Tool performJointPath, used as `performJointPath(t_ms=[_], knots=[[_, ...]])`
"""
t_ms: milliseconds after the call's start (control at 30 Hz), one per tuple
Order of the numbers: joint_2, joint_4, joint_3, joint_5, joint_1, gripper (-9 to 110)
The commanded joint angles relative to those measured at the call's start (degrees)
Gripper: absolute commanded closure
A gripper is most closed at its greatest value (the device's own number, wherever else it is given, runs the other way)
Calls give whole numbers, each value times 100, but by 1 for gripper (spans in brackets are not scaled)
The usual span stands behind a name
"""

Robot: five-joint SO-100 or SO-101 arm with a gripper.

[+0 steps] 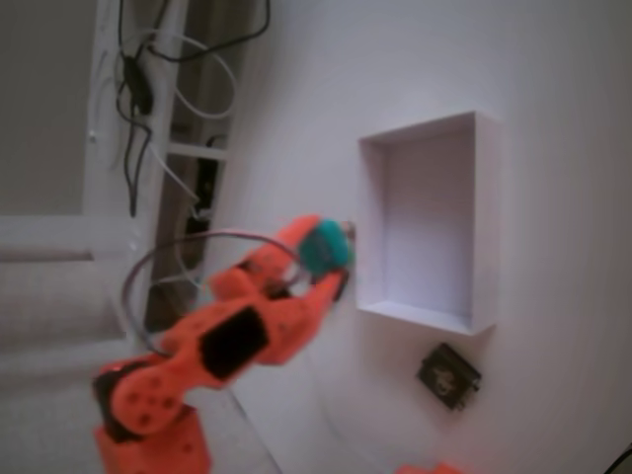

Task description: Grasp the green cube and put it in the bin.

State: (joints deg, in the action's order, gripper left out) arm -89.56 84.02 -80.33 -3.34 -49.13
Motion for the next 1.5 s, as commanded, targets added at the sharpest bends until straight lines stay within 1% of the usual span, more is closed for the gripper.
performJointPath(t_ms=[0, 67, 167, 300, 400, 433, 467, 500, 533, 567, 733, 767, 967, 1033, 1133, 1233, 1467], knots=[[-176, 18, -9, 18, -422, 98], [-53, -158, -9, 44, -606, 98], [88, -352, 9, 35, -738, 103], [97, -343, 18, 35, -756, 103], [53, -694, -185, 9, -791, 100], [35, -896, -272, 9, -809, 88], [26, -1002, -334, 9, -853, 69], [26, -1090, -378, 9, -879, 58], [9, -1125, -422, 0, -905, 50], [-9, -1116, -448, 0, -914, 48], [-141, -1099, -554, 0, -923, 47], [-149, -1143, -562, 0, -923, 45], [-352, -1301, -668, 0, -659, 45], [-562, -1239, -791, 0, -343, 45], [-1028, -1494, -1046, 0, 527, 45], [-1547, -1995, -1230, 0, 1767, 45], [-3006, -2514, -1898, 9, 4869, 45]])
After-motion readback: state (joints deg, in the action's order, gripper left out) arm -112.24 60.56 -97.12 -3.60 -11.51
